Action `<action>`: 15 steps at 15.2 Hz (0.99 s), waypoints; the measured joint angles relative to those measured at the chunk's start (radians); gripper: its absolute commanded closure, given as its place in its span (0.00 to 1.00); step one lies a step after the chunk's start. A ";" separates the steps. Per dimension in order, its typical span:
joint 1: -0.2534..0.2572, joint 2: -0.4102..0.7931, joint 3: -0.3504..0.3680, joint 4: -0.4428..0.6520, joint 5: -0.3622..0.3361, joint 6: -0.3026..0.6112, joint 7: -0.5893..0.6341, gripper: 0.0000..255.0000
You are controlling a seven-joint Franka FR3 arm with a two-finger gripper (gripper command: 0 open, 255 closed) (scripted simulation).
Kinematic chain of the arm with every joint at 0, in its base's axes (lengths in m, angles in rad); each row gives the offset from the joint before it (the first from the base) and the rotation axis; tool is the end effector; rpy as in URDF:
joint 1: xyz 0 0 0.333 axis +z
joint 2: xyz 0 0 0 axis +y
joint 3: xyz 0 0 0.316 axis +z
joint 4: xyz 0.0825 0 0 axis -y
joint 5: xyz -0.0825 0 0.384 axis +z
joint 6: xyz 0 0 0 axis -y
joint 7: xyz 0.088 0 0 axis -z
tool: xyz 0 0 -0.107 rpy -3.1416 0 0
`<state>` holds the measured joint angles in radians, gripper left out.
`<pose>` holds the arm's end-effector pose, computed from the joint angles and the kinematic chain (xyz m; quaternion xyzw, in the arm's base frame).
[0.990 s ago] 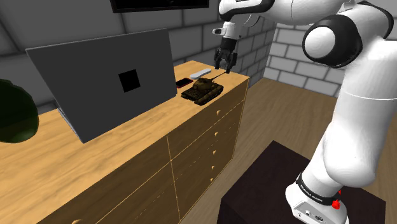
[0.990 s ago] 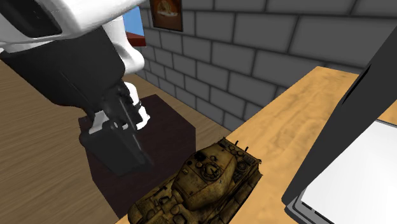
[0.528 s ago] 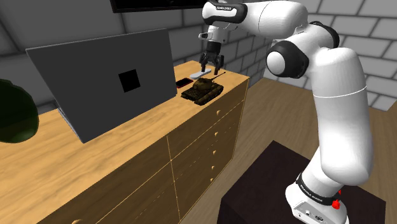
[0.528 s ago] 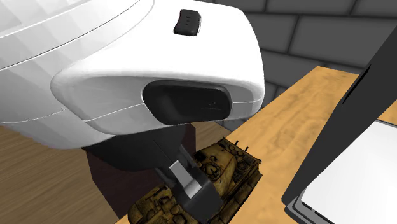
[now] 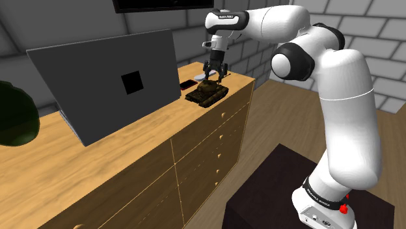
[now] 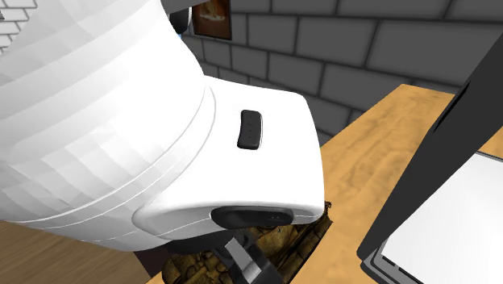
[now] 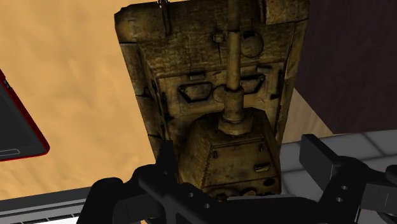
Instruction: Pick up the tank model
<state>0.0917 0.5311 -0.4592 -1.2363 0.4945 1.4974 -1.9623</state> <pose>0.6705 -0.1243 0.4718 -0.6839 -0.7092 -0.0770 0.1529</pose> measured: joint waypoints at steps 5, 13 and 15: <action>-0.001 0.001 -0.001 -0.001 0.000 0.002 -0.003 1.00; -0.003 -0.003 0.000 0.018 -0.001 -0.020 0.007 1.00; -0.008 0.000 0.000 0.047 0.000 -0.045 0.015 1.00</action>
<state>0.0833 0.5309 -0.4591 -1.1889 0.4944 1.4520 -1.9472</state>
